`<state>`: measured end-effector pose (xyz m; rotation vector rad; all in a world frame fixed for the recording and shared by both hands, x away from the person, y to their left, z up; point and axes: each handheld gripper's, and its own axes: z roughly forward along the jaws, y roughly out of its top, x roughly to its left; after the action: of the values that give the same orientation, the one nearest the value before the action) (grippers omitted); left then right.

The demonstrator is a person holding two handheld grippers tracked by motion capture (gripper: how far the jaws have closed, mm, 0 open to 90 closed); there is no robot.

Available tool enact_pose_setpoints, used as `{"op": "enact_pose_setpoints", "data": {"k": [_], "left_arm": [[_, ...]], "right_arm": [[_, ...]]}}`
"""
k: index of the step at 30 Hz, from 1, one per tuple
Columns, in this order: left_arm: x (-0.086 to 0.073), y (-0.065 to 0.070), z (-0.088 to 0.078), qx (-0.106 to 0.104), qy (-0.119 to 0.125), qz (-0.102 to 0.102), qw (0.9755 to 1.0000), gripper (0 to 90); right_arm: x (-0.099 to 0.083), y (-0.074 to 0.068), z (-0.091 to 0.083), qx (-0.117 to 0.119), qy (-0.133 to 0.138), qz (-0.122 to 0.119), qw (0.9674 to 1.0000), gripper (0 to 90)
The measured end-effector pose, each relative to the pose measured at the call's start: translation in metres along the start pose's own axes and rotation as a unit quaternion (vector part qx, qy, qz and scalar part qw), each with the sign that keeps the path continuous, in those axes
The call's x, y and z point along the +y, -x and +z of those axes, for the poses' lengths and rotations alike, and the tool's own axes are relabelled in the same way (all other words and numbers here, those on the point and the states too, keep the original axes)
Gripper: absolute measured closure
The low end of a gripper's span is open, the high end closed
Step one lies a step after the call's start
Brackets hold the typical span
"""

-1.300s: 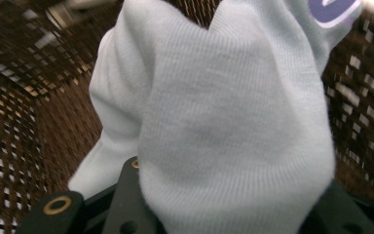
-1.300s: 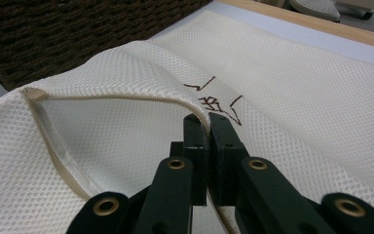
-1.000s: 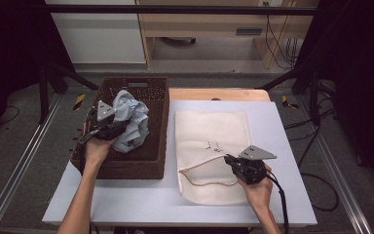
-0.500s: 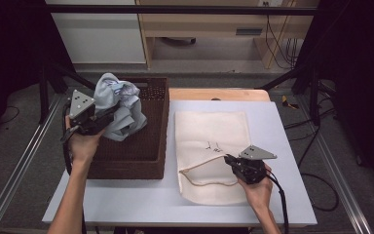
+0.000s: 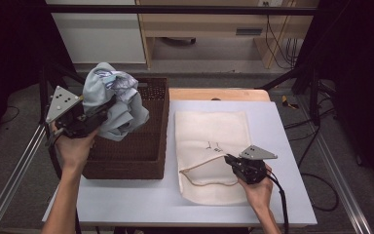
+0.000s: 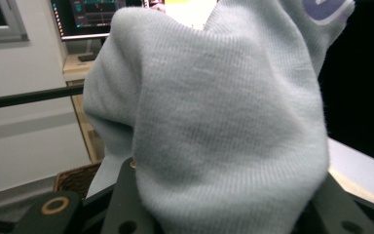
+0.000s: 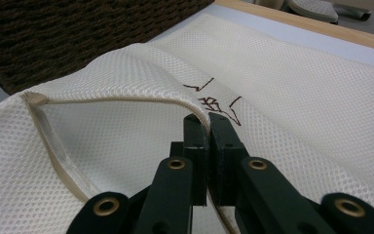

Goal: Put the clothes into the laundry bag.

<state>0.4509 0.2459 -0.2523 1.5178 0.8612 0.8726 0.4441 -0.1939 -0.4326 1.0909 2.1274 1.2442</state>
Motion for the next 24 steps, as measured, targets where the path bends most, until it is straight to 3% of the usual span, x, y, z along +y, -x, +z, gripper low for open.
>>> {"op": "enact_pose_setpoints", "data": {"k": [12,24], "left_arm": [[0.023,0.023,-0.037,-0.033,0.033,0.007,0.9989,61.9],[0.037,0.058,-0.047,-0.09,0.041,0.02,0.9949,61.8]], "right_arm": [[0.0,0.0,-0.001,-0.001,0.003,-0.001,1.0,87.1],[0.0,0.001,-0.001,-0.002,0.003,0.001,1.0,87.1]]}}
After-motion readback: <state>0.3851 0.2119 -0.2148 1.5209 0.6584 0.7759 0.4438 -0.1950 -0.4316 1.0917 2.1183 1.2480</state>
